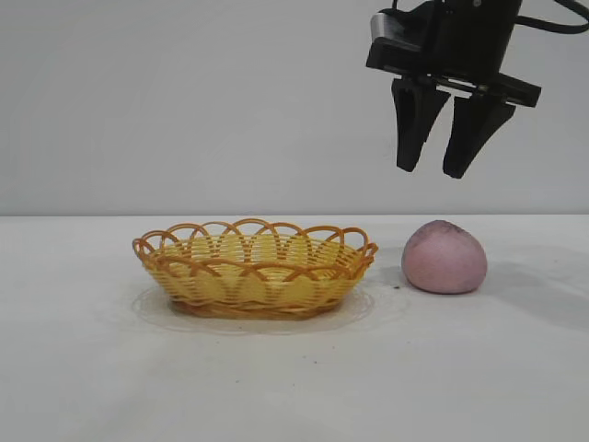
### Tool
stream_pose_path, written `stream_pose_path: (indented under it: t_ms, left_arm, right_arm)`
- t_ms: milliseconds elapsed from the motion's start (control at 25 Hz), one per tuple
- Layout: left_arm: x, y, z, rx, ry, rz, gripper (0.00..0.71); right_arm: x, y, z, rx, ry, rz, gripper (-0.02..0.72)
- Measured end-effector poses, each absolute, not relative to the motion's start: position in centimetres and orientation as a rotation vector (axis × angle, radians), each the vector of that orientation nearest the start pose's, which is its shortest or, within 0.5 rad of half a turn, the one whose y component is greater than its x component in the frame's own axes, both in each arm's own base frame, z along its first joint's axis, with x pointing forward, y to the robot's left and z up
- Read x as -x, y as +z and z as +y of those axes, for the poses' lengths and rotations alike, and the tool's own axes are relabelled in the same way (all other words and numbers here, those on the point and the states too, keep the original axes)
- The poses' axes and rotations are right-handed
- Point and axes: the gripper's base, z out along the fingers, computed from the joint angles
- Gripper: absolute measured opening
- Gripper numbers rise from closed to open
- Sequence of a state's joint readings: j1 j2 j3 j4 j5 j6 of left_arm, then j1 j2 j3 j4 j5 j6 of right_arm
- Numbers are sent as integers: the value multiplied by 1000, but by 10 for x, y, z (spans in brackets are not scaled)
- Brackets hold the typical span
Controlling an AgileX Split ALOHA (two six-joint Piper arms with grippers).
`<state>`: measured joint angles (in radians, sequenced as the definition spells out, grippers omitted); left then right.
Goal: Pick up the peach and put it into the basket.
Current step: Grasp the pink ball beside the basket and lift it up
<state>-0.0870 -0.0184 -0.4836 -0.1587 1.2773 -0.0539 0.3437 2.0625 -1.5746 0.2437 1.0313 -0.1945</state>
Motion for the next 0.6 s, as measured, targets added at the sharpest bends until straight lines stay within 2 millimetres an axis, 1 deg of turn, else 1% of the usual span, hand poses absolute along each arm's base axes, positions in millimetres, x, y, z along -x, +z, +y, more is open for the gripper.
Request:
stream_pose_path:
  t_ms: [120, 200, 320, 480, 600]
  left_arm:
    - [20, 262, -8, -26, -225, 2244, 405]
    - [22, 268, -2, -31, -133, 2217, 405]
    - [21, 269, 7, -29, 2, 2207, 405]
    - [21, 270, 10, -81, 72, 2204, 405]
    - [20, 270, 10, -92, 77, 2187, 405]
  right_arm:
    - [-389, 188, 159, 640, 334, 2932, 349]
    - [-390, 188, 159, 641, 328, 2927, 349]
    - [-390, 188, 159, 640, 328, 2923, 349]
    - [-390, 188, 159, 645, 322, 2923, 349]
    - [-391, 185, 159, 641, 320, 2930, 349]
